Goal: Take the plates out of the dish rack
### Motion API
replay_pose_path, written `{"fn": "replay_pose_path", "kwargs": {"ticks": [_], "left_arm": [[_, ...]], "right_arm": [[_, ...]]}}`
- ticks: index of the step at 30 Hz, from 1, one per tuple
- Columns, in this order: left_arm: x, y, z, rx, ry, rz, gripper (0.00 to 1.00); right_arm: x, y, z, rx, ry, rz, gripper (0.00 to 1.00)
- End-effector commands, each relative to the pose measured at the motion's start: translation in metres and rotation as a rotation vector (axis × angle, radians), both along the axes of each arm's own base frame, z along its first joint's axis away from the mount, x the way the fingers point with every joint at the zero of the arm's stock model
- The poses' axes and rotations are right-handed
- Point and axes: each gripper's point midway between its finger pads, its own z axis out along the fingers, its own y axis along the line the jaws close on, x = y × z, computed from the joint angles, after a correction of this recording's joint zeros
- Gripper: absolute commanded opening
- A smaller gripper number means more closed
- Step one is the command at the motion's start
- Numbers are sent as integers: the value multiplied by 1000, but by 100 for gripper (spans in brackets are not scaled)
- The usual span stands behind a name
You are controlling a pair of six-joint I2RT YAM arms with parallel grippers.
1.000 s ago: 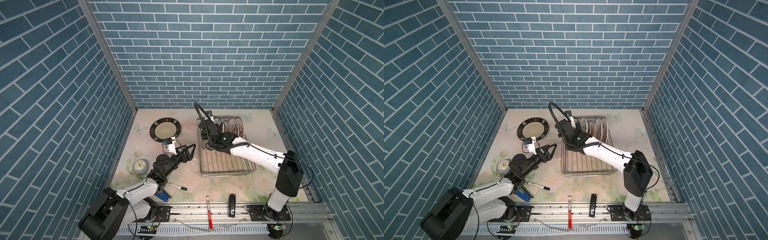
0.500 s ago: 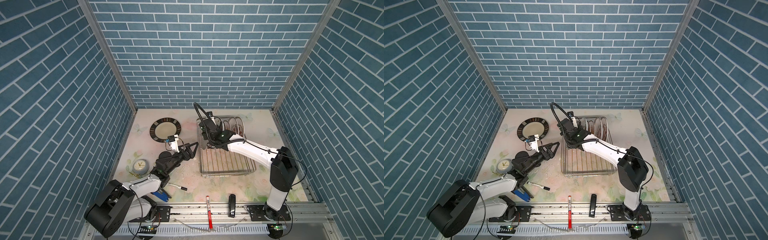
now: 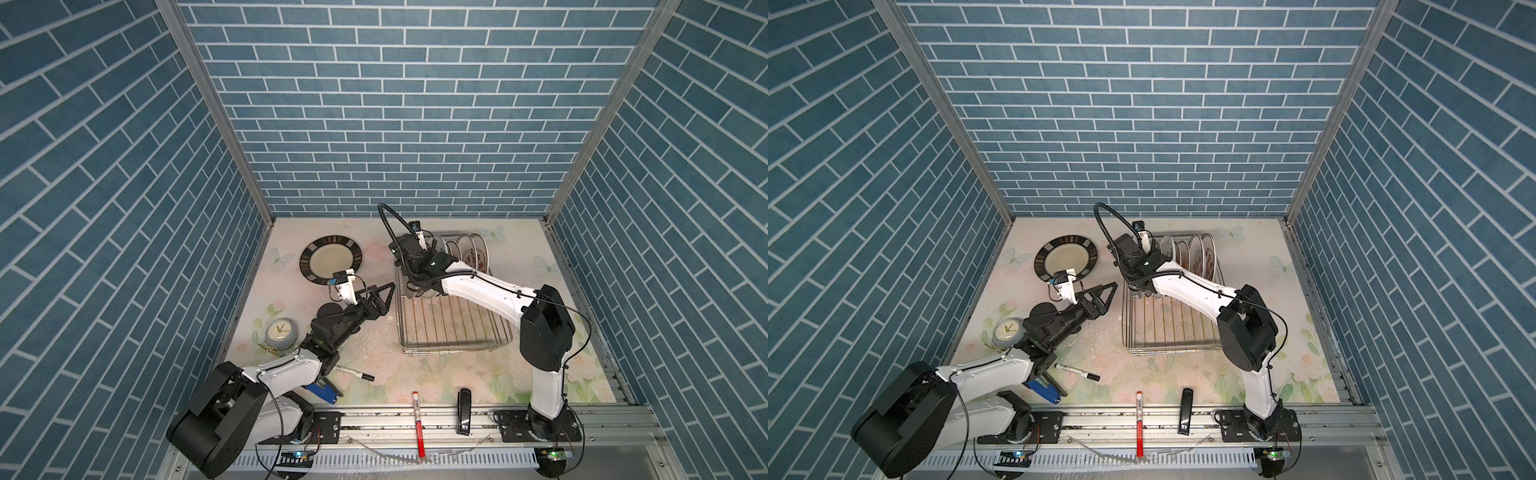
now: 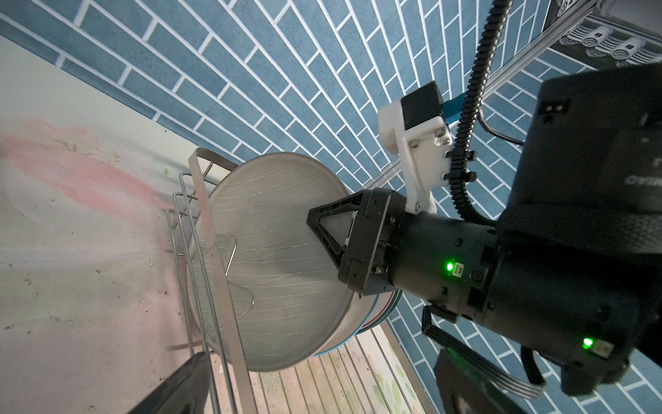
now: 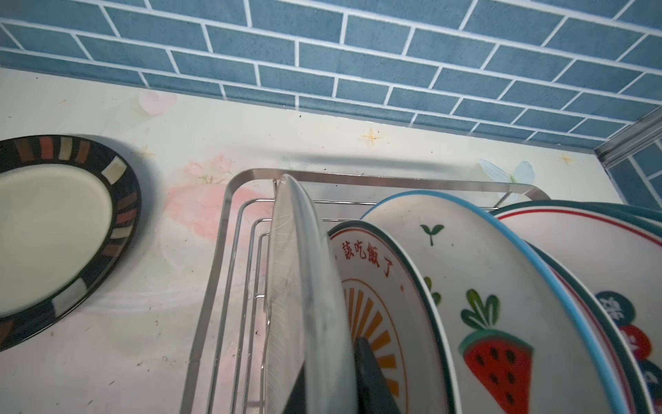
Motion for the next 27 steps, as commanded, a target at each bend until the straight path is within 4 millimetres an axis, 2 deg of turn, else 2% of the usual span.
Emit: {"fn": "replay_pose_path", "kwargs": {"ticks": [1, 4, 8, 20, 27], "left_arm": [[-3, -1, 4, -8, -15, -5, 100], [-2, -1, 2, -5, -13, -2, 100], [-2, 1, 3, -16, -11, 4, 100], [-2, 0, 3, -19, 1, 0, 100], [-4, -2, 6, -25, -2, -17, 100]], "right_arm": [[4, 1, 2, -20, -4, -31, 16], [7, 2, 3, -16, -10, -43, 10], [9, 5, 9, -6, -28, -42, 10], [20, -10, 49, 61, -121, -115, 2], [16, -14, 68, 108, -170, -108, 0]]}}
